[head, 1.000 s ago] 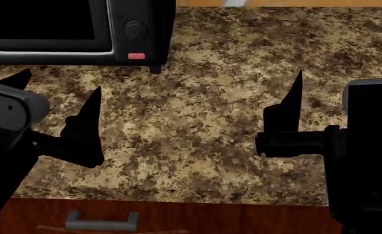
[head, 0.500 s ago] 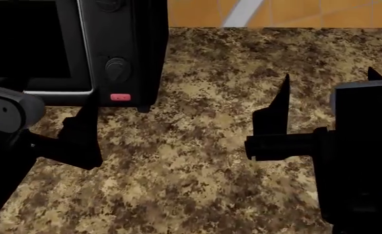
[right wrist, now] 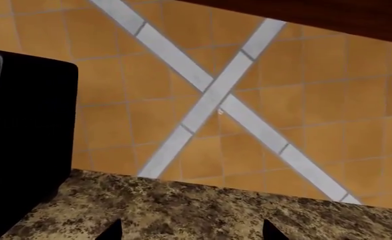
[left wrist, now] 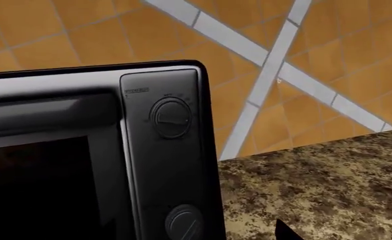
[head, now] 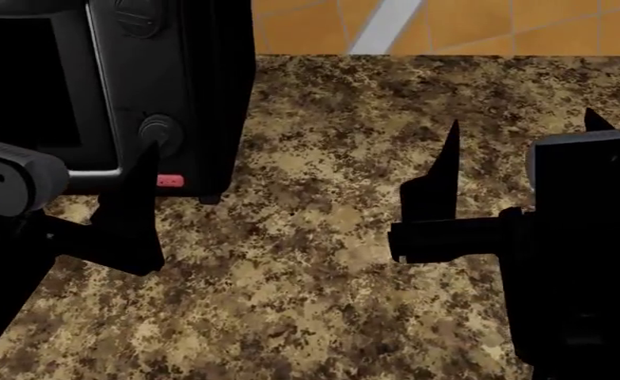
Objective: Decrease the toaster oven temperature.
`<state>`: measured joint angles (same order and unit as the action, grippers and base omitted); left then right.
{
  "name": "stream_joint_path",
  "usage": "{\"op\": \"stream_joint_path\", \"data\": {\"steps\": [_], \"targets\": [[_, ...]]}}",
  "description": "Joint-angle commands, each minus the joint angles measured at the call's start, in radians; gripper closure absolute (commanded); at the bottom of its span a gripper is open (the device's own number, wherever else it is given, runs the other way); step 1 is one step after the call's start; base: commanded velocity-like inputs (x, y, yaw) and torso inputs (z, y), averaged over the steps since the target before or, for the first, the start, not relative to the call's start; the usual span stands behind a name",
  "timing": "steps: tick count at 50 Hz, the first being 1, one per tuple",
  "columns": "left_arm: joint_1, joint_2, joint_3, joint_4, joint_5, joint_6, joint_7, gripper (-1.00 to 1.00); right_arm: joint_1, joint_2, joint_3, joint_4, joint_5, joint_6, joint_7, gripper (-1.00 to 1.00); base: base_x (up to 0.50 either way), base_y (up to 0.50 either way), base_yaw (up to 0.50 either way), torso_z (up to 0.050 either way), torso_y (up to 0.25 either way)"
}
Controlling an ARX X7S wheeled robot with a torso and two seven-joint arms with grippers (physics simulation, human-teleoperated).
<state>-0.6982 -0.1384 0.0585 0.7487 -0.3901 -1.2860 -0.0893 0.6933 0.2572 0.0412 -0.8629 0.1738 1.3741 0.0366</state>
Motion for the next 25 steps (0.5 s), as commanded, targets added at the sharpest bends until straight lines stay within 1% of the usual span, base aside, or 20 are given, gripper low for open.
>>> {"op": "stream_joint_path", "data": {"steps": [1, 8, 14, 16, 18, 19, 22, 23, 25], "targets": [[-0.001, -0.003, -0.002, 0.001, -0.010, -0.001, -0.009, -1.00, -0.005, 0.000, -0.001, -0.006, 0.010, -0.003, -0.002, -1.00, 0.29, 0.00, 0.00, 0.000, 0.000], [0.001, -0.006, 0.002, 0.000, -0.014, 0.003, -0.016, -1.00, -0.013, -0.002, 0.007, -0.011, 0.015, -0.005, -0.002, -1.00, 0.29, 0.00, 0.00, 0.000, 0.000], [-0.023, -0.030, 0.019, 0.039, -0.024, -0.006, -0.010, -1.00, -0.023, 0.001, 0.007, -0.004, 0.017, -0.026, -0.004, -1.00, 0.02, 0.00, 0.00, 0.000, 0.002], [-0.073, -0.043, 0.014, 0.082, -0.035, -0.054, -0.013, -1.00, -0.023, 0.001, 0.007, -0.001, 0.019, -0.031, -0.005, -1.00, 0.00, 0.00, 0.00, 0.000, 0.000], [-0.151, -0.065, 0.013, 0.121, -0.048, -0.131, -0.014, -1.00, -0.024, 0.001, 0.010, 0.001, 0.021, -0.034, -0.006, -1.00, 0.00, 0.00, 0.00, 0.000, 0.000], [-0.212, -0.091, 0.023, 0.148, -0.062, -0.169, -0.001, -1.00, -0.023, 0.001, 0.012, 0.003, 0.021, -0.036, -0.007, -1.00, 0.00, 0.00, 0.00, 0.000, 0.000], [-0.327, -0.152, 0.084, 0.177, -0.091, -0.218, 0.031, -1.00, -0.028, -0.001, 0.017, 0.011, 0.023, -0.052, -0.008, -1.00, 0.00, 0.00, 0.00, 0.000, 0.000], [-0.361, -0.167, 0.109, 0.174, -0.085, -0.228, 0.022, -1.00, -0.033, -0.003, 0.018, 0.018, 0.023, -0.062, -0.009, -1.00, 0.00, 0.00, 0.00, 0.000, 0.000], [-0.403, -0.184, 0.136, 0.168, -0.104, -0.237, 0.043, -1.00, -0.039, -0.004, 0.018, 0.024, 0.025, -0.071, -0.010, -1.00, 0.00, 0.00, 0.00, 0.000, 0.000]]}}
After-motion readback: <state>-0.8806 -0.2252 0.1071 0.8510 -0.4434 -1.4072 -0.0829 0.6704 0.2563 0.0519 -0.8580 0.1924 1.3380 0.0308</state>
